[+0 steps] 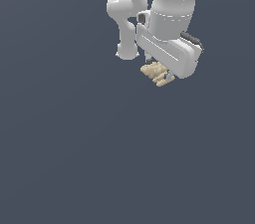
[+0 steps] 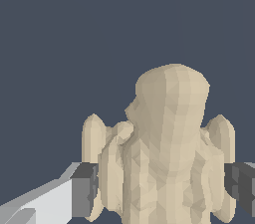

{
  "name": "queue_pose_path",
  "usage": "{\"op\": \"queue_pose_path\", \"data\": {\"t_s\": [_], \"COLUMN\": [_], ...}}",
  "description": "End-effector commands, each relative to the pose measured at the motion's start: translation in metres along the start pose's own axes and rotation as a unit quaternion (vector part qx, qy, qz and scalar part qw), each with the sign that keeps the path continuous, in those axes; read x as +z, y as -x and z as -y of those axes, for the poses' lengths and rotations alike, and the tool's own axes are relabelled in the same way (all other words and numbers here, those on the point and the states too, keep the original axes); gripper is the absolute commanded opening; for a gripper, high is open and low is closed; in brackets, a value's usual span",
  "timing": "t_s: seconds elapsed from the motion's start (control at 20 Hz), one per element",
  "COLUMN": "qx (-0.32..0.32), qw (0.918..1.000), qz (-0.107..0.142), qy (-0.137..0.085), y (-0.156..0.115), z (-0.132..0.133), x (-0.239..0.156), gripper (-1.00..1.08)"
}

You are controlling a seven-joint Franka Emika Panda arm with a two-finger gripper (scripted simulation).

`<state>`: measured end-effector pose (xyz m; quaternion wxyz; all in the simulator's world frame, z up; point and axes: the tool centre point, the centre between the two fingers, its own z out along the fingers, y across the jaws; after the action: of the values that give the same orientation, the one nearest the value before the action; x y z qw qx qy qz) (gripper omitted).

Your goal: Pick up the object and move it to a goal position.

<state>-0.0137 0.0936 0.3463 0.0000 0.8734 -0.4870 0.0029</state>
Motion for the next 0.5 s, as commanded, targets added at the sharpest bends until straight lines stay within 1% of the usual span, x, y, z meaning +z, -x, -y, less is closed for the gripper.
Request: {"op": "queue_pose_path", "data": {"t_s": [0.0,0.45], "qx": [0.0,0.0], "qw": [1.0,1.0], "qz": [0.0,0.002], "qy": [0.001,0.001], "y": [0.008,0.031], "z": [0.009,0.037], "x": [-0.022,-0.084], "gripper": [-1.0,-1.0]}}
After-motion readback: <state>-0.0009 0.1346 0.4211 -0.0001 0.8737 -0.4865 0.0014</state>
